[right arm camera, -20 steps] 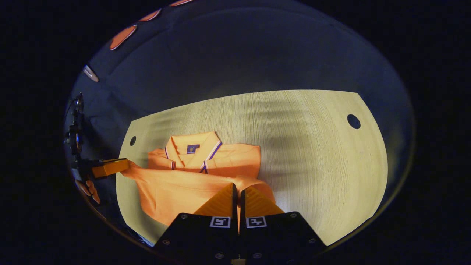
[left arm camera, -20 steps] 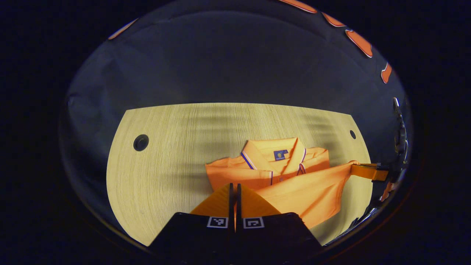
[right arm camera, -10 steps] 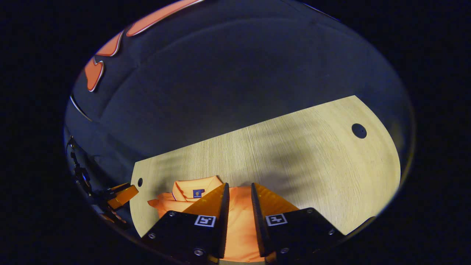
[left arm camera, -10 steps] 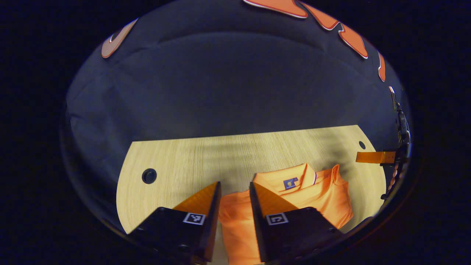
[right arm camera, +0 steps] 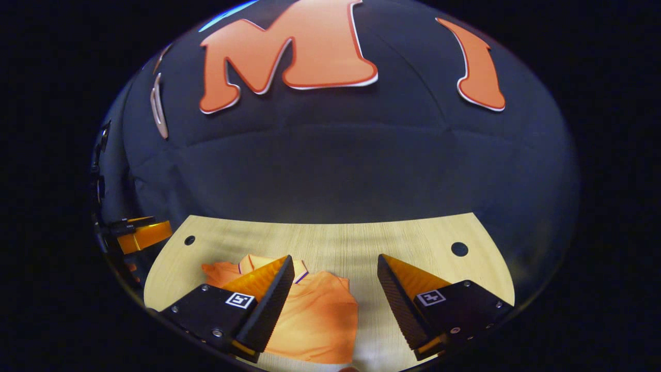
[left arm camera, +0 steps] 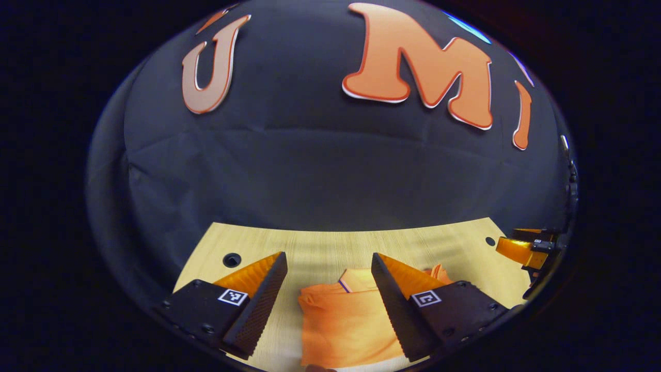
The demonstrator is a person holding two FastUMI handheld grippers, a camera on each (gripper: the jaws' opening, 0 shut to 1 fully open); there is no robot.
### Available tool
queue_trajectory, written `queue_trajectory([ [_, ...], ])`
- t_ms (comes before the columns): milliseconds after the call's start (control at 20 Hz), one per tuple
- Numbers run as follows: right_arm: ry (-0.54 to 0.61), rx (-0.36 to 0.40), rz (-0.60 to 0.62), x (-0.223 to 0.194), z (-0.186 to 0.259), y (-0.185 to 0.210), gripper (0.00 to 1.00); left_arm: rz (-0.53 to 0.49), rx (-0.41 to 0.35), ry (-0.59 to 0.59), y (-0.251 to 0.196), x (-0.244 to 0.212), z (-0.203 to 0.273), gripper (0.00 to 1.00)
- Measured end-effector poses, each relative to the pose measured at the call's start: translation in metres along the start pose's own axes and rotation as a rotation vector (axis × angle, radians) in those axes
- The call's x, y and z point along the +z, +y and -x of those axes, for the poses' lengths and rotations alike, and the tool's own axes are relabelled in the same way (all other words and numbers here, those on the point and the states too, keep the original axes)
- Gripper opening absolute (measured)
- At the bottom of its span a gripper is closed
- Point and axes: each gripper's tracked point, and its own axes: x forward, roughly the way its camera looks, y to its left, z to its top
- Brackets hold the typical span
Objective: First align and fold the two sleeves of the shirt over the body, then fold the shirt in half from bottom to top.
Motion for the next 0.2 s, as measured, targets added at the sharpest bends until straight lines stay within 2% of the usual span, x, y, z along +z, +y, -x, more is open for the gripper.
queue_trajectory([
  [100, -0.066, 0.022, 0.032, 0.008, 0.026, 0.008, 0.98, -0.034, 0.024, -0.147, -0.009, 0.019, 0.031, 0.99],
  [200, -0.131, 0.057, 0.055, 0.018, 0.051, 0.014, 0.98, -0.077, 0.035, -0.226, -0.021, 0.029, 0.068, 0.98],
])
